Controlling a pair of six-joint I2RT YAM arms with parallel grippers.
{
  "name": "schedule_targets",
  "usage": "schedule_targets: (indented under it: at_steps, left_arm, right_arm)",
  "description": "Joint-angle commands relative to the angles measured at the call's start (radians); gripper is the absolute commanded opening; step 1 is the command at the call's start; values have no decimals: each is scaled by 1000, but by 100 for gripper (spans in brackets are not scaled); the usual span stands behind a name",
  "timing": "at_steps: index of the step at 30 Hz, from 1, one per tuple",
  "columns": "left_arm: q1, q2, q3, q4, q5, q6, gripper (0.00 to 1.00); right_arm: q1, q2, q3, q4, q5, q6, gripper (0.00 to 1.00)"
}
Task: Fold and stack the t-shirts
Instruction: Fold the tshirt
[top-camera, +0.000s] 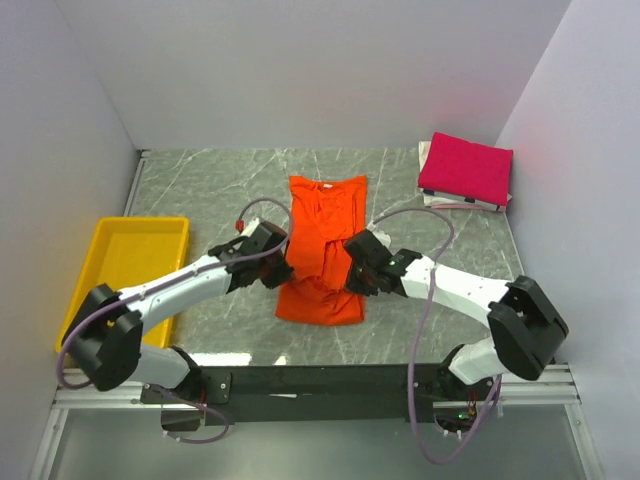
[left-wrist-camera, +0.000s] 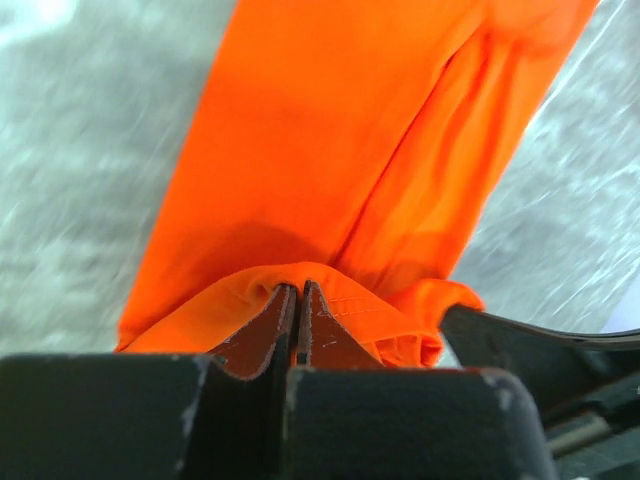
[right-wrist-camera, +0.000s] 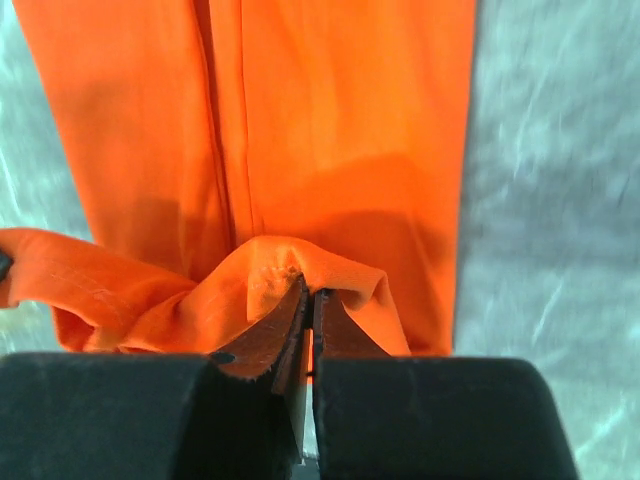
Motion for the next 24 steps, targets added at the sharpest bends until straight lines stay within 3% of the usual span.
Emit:
schedule_targets:
  at_steps: [1,11,24]
  left_arm:
    - [33,59,116,64,7,45,1]
    - [127,301,288,104,96,91,1]
    - [185,354,306,91,119,93,1]
  right_arm:
    - [-56,46,69,73,10,-57,0]
    - [-192,144,155,99,-44,-121,0]
    - [-284,198,159,159,-158,-163,0]
